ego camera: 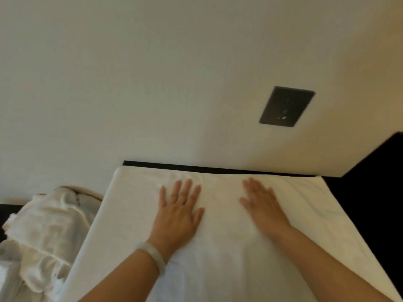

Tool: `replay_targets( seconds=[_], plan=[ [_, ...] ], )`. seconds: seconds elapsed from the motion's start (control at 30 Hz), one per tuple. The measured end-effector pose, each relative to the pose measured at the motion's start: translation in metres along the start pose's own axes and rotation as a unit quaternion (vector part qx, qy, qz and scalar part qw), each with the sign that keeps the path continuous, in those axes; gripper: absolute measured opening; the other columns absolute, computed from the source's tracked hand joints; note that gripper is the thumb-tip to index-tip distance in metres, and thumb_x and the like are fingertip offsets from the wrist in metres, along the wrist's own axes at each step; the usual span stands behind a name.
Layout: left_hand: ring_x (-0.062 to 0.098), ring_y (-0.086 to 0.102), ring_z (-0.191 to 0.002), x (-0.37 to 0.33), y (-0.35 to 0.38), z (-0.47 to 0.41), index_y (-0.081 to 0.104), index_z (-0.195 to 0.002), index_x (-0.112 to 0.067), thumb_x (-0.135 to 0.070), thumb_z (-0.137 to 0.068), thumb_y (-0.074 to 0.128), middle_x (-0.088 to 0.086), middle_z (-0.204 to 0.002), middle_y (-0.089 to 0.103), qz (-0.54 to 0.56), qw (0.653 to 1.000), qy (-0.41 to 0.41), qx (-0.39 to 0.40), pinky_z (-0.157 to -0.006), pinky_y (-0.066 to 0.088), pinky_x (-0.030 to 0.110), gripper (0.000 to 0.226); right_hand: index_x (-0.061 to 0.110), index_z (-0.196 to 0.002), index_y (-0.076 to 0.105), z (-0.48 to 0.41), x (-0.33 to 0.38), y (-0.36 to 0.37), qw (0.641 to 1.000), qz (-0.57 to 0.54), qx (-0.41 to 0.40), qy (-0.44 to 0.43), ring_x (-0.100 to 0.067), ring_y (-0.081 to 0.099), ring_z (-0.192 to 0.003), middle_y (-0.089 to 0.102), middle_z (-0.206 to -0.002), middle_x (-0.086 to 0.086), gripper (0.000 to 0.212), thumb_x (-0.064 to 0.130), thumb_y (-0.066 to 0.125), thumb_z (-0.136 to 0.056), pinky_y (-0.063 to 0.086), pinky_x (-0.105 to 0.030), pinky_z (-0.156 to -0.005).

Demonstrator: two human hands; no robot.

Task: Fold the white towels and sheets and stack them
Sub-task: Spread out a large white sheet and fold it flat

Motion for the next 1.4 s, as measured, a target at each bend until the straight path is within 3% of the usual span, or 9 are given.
replay_targets(
  seconds=[0.17, 0.27, 0.4, 0.5, 0.67, 0.87, 1.0, 1.17, 1.4],
  plan=[
    [0.030, 0.027, -0.147, -0.001, -0.001, 0.000, 0.035, -0.152, -0.027, -0.057, -0.095, 0.012, 0.002, -0.159, 0.030, -0.012, 1.000, 0.006, 0.000, -0.115, 0.022, 0.061, 0.068, 0.032, -0.158, 0.003, 0.028, -0.151, -0.027, 0.978, 0.012, 0.005, 0.207, -0.016, -0.004, -0.153, -0.005, -0.166, 0.003, 0.062, 0.054, 0.020, -0.103, -0.002, -0.050, -0.122],
    [0.030, 0.026, -0.147, -0.001, -0.002, 0.001, 0.033, -0.152, -0.027, -0.062, -0.094, -0.007, 0.001, -0.159, 0.028, -0.016, 1.000, 0.009, 0.006, -0.115, 0.022, 0.060, 0.079, 0.039, -0.157, 0.011, 0.022, -0.158, -0.029, 0.981, -0.020, 0.017, 0.192, -0.015, -0.002, -0.153, 0.000, -0.166, 0.007, 0.059, 0.057, 0.023, -0.102, -0.003, -0.055, -0.119],
    [0.026, 0.016, -0.150, 0.002, 0.003, -0.001, 0.019, -0.155, -0.030, -0.065, -0.089, -0.016, -0.004, -0.162, 0.018, -0.013, 1.000, 0.005, 0.015, -0.118, 0.016, 0.057, 0.082, 0.039, -0.157, 0.007, 0.049, -0.156, -0.016, 0.995, -0.017, -0.016, 0.096, -0.005, -0.006, -0.151, -0.002, -0.165, 0.012, 0.061, 0.058, 0.019, -0.100, -0.008, -0.040, -0.121],
    [0.020, 0.003, -0.152, 0.003, 0.005, 0.000, 0.005, -0.155, -0.034, -0.069, -0.081, -0.024, -0.009, -0.163, 0.004, -0.017, 1.000, 0.002, 0.005, -0.120, 0.006, 0.052, 0.087, 0.028, -0.158, 0.012, 0.048, -0.180, -0.028, 0.988, -0.069, -0.014, 0.136, -0.008, -0.003, -0.152, 0.002, -0.165, 0.008, 0.059, 0.048, 0.028, -0.105, -0.007, -0.035, -0.122],
    [0.020, -0.001, -0.152, -0.012, -0.009, 0.004, -0.004, -0.155, -0.025, -0.064, -0.077, -0.017, -0.005, -0.164, -0.001, -0.015, 0.999, -0.027, 0.024, -0.121, 0.000, 0.050, 0.088, 0.011, -0.138, 0.054, 0.085, -0.202, -0.063, 0.908, -0.310, -0.141, 0.245, -0.026, 0.047, -0.132, 0.050, -0.144, -0.009, 0.038, 0.018, 0.055, -0.100, 0.035, -0.032, -0.107],
    [0.033, 0.046, -0.135, -0.122, -0.018, 0.065, 0.055, -0.139, -0.013, -0.049, -0.102, 0.004, 0.012, -0.147, 0.048, 0.004, 0.993, 0.115, 0.015, -0.112, 0.017, 0.049, 0.073, 0.013, -0.122, 0.056, 0.196, -0.236, -0.041, 0.887, -0.230, -0.031, 0.398, -0.023, 0.059, -0.097, 0.056, -0.115, -0.009, 0.037, 0.026, 0.069, -0.090, 0.052, -0.035, -0.081],
    [0.029, 0.049, -0.132, -0.151, -0.005, 0.083, 0.055, -0.139, -0.017, -0.050, -0.101, 0.001, 0.006, -0.146, 0.050, 0.018, 0.994, 0.101, 0.030, -0.114, 0.008, 0.039, 0.074, 0.017, -0.091, 0.061, 0.208, -0.226, -0.040, 0.877, -0.282, -0.021, 0.388, -0.015, 0.059, -0.084, 0.063, -0.094, -0.002, 0.018, 0.026, 0.075, -0.084, 0.053, -0.033, -0.078],
    [0.028, 0.047, -0.133, -0.150, -0.007, 0.084, 0.055, -0.139, -0.018, -0.050, -0.101, 0.002, 0.005, -0.147, 0.048, 0.019, 0.996, 0.087, 0.028, -0.115, 0.008, 0.037, 0.073, 0.018, -0.091, 0.057, 0.204, -0.215, -0.042, 0.890, -0.260, -0.016, 0.374, -0.014, 0.058, -0.082, 0.060, -0.093, 0.000, 0.020, 0.025, 0.075, -0.084, 0.047, -0.026, -0.067],
    [0.028, 0.043, -0.137, -0.147, -0.008, 0.085, 0.048, -0.143, -0.017, -0.050, -0.101, 0.001, 0.004, -0.150, 0.044, 0.012, 0.994, 0.100, 0.032, -0.114, 0.007, 0.038, 0.071, 0.006, -0.096, 0.066, 0.213, -0.236, -0.047, 0.791, -0.451, -0.087, 0.403, -0.027, 0.067, -0.089, 0.069, -0.097, -0.014, 0.017, 0.007, 0.076, -0.083, 0.056, -0.040, -0.082]
  ],
)
Point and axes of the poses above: each hand's wrist, its own z-axis away from the middle knuckle, its own y-axis out of the palm, x = y × z, the point moved 3 cm from there along -z, towards the middle knuckle
